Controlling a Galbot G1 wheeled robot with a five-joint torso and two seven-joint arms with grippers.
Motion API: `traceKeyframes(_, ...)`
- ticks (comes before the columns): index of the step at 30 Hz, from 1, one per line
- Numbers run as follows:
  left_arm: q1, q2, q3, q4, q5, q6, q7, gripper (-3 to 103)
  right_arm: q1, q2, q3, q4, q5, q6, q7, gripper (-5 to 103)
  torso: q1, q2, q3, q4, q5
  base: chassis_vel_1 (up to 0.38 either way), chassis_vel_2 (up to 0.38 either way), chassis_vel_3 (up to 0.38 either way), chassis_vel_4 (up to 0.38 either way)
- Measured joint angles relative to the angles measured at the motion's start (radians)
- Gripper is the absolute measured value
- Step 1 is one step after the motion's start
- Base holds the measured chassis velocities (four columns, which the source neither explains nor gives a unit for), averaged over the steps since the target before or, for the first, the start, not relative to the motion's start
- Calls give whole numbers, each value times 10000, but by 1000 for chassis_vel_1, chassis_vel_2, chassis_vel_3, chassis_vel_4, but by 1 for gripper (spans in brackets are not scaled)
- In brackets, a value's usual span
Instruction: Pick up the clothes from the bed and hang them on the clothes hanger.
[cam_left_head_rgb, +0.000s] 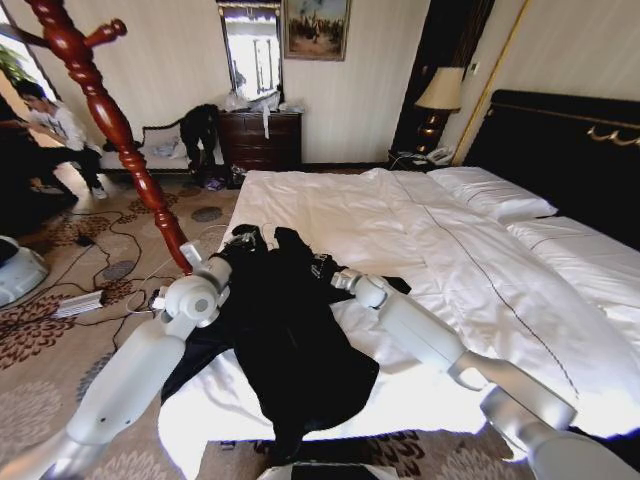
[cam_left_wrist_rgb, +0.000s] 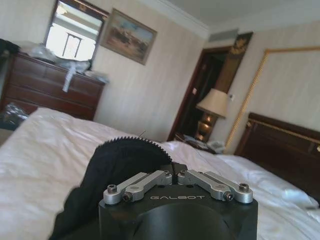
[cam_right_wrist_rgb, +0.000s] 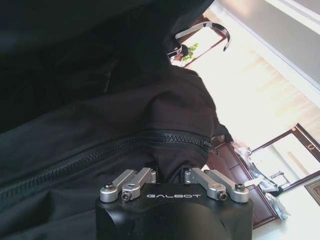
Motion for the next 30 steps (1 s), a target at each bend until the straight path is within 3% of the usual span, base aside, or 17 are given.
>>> traceKeyframes(11,613,285,1174,-850,718,290,302,0,798,82,-197,197,1222,-393,251,19,-1,0,0,-2,0,0,0,0,0)
traceKeyframes(18,728,377,1319,-757,855,327,260,0,991,-52,-202,457,1618,-492,318,19,-1,0,0,-3,0,0,0,0,0)
traceKeyframes(25,752,719,1219,-741,1406,430,-179,-1,1160,-79,-144,620,1882,-565,412,19,0,0,0,-3,0,0,0,0,0)
traceKeyframes(29,972,1387,768,-1604,1661,667,-253,15,1161,-164,-91,649,2050,-611,482,19,0,0,0,-3,0,0,0,0,0)
traceKeyframes(30,972,1387,768,-1604,1661,667,-253,15,1161,-164,-91,649,2050,-611,482,19,0,0,0,-3,0,0,0,0,0)
